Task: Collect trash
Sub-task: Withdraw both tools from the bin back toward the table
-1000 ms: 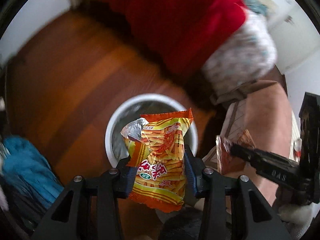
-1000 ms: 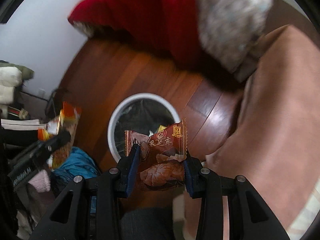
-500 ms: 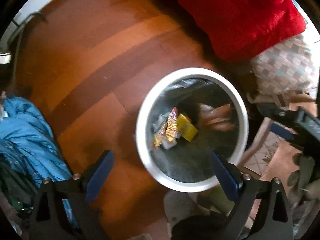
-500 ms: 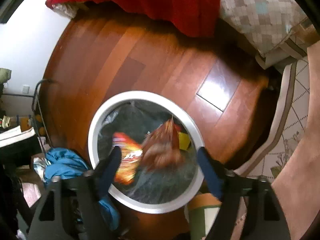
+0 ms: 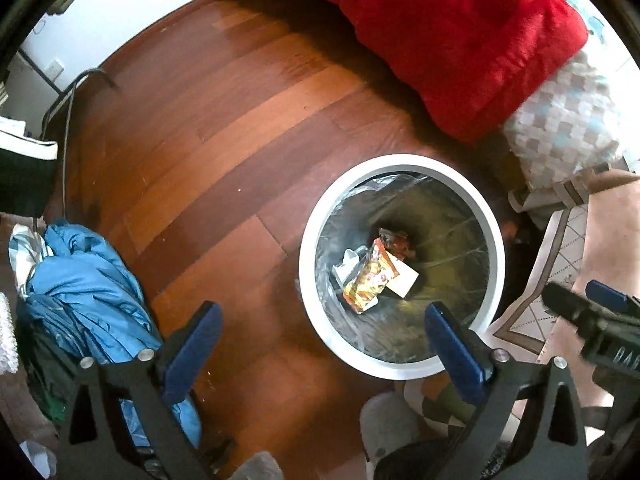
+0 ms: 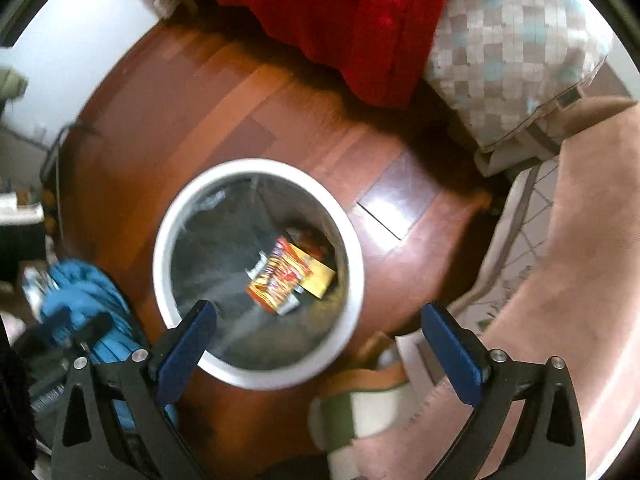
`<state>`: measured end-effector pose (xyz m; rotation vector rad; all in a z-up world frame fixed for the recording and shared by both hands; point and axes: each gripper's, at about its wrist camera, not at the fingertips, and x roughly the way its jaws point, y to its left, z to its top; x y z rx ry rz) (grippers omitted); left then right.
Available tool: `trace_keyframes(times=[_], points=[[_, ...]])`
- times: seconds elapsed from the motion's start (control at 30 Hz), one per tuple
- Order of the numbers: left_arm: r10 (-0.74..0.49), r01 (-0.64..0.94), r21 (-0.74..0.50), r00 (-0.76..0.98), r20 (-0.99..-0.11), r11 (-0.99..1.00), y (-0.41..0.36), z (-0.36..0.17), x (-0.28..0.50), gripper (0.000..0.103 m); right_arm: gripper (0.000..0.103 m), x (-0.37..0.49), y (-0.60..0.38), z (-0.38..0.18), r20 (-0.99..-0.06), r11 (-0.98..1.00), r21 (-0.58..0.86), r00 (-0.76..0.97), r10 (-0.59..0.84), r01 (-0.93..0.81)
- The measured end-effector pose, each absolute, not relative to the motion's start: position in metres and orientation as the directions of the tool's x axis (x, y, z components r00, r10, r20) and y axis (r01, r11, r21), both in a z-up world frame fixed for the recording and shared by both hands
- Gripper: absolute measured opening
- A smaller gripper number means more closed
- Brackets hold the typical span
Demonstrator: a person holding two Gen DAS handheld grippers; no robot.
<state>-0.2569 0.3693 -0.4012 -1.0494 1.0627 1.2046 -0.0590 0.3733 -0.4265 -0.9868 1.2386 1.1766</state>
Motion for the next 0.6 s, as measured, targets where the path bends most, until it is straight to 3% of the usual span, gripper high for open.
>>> trace_keyframes(times=[0.27,0.6], points=[[0.237,-0.993,-0.029,0.055,-0.970,0.112,0.357,-0.374,-0.246,0.103,0.103,-0.058,0.350,-0.413,-0.993,0.151,0.045,-0.028,0.112,-0.987],[0.345,-0.988,-0.013,0.067,-0.936,0.156,0.334,-0.301,-0.238,0.103,0.103,-0.057,0.322,-0.343,-0.973,0.164,0.090,-0.052,0.224,-0.982]])
